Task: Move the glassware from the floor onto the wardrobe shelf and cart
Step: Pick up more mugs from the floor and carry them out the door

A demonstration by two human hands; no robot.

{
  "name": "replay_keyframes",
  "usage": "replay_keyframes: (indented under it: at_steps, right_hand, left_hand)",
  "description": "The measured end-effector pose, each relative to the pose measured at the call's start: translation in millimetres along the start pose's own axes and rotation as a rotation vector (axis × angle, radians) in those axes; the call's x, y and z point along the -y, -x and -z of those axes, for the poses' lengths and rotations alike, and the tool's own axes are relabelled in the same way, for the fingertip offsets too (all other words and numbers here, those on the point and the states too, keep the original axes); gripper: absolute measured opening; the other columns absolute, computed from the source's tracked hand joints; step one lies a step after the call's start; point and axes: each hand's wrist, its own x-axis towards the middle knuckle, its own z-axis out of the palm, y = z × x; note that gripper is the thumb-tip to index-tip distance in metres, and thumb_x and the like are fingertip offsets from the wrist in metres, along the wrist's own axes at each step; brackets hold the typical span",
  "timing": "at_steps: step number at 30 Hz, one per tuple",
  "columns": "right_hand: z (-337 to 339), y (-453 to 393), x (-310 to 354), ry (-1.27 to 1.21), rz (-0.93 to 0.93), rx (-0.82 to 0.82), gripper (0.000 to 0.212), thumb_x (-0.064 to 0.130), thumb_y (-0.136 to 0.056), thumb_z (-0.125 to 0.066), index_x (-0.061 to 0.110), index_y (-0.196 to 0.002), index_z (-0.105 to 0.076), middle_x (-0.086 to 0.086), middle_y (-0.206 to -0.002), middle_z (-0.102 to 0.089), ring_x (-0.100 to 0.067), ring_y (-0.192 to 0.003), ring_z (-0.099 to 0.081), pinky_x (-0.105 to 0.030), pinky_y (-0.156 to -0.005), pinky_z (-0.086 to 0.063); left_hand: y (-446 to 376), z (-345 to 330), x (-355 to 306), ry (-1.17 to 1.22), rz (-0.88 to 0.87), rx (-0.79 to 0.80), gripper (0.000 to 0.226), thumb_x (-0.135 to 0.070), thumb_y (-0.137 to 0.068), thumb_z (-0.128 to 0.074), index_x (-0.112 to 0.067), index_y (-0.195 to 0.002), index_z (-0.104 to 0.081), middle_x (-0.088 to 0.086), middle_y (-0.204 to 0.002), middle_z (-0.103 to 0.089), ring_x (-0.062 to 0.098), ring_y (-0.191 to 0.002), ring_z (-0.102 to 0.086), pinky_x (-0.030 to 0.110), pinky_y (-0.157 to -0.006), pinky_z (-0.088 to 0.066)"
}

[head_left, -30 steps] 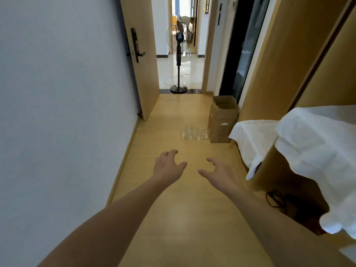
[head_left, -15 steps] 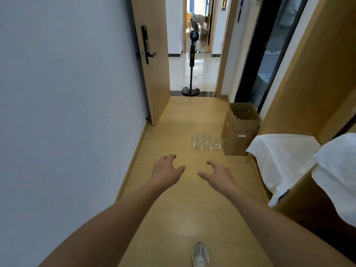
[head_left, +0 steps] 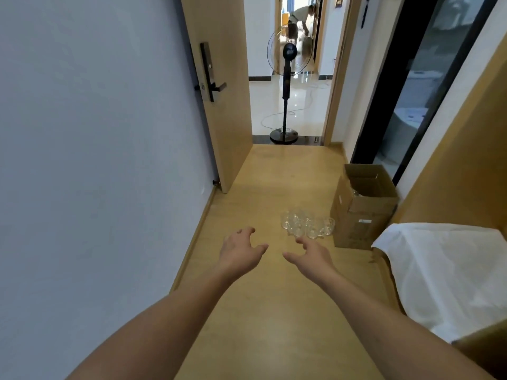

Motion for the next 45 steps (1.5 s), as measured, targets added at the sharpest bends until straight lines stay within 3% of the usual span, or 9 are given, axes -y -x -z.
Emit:
replay_keyframes:
  at_steps: [10, 22, 28, 33, 39, 45]
  right_hand:
    - [4, -115, -14, -0.054, -0.19, -0.019, 0.068, 0.048, -0.08, -0.078, 0.022, -0.138, -0.056, -0.006, -0.139, -0.059, -0.024, -0.125, -0.057, -0.037, -0.102, -0.047]
    - [6, -288, 19, -0.093, -0.408, -0.09, 0.064, 0.047, -0.08, -0.078, 0.02, -0.134, -0.058, -0.006, -0.136, -0.06, -0.024, -0.126, -0.055, -0.042, -0.104, -0.047]
    - [-13, -341, 28, -0.103, -0.53, -0.039, 0.062, 0.047, -0.08, -0.078, 0.021, -0.133, -0.06, -0.005, -0.132, -0.062, -0.023, -0.119, -0.059, -0.034, -0.097, -0.048]
    - [-11, -381, 26, -0.116, -0.578, -0.002, 0.059, 0.047, -0.082, -0.077, 0.021, -0.133, -0.06, -0.005, -0.128, -0.064, -0.02, -0.111, -0.062, -0.026, -0.086, -0.045]
    - [8, -456, 7, -0.145, -0.559, 0.06, 0.062, 0.045, -0.082, -0.077, 0.017, -0.134, -0.059, -0.009, -0.133, -0.061, -0.023, -0.117, -0.059, -0.038, -0.097, -0.051]
    - [43, -547, -21, -0.205, -0.526, 0.164, 0.058, 0.04, -0.089, -0.072, 0.012, -0.138, -0.056, -0.009, -0.134, -0.061, -0.023, -0.118, -0.059, -0.032, -0.094, -0.048]
  left_hand:
    - [-138, -31, -21, -0.01, 0.003, 0.135, 0.063, -0.051, -0.092, -0.061, -0.022, -0.146, -0.045, 0.006, -0.148, -0.049, 0.027, -0.136, -0.045, 0.04, -0.111, -0.039]
    - [-360, -25, -44, 0.06, 0.009, 0.284, 0.059, -0.048, -0.092, -0.063, -0.023, -0.143, -0.049, 0.007, -0.143, -0.054, 0.027, -0.134, -0.047, 0.036, -0.109, -0.039]
    - [-437, -29, -36, 0.073, 0.082, 0.348, 0.057, -0.048, -0.091, -0.064, -0.021, -0.14, -0.052, 0.009, -0.134, -0.06, 0.029, -0.126, -0.054, 0.04, -0.106, -0.043]
    - [-481, -44, -37, 0.03, 0.134, 0.395, 0.057, -0.049, -0.092, -0.063, -0.021, -0.14, -0.052, 0.009, -0.14, -0.057, 0.029, -0.131, -0.051, 0.036, -0.107, -0.042]
    - [-541, -70, -63, 0.066, 0.18, 0.406, 0.056, -0.045, -0.093, -0.063, -0.018, -0.14, -0.052, 0.011, -0.141, -0.055, 0.029, -0.13, -0.051, 0.034, -0.105, -0.042]
    - [-598, -99, -96, 0.017, 0.303, 0.388, 0.059, -0.049, -0.092, -0.063, -0.015, -0.14, -0.052, 0.013, -0.139, -0.057, 0.028, -0.126, -0.054, 0.035, -0.102, -0.044]
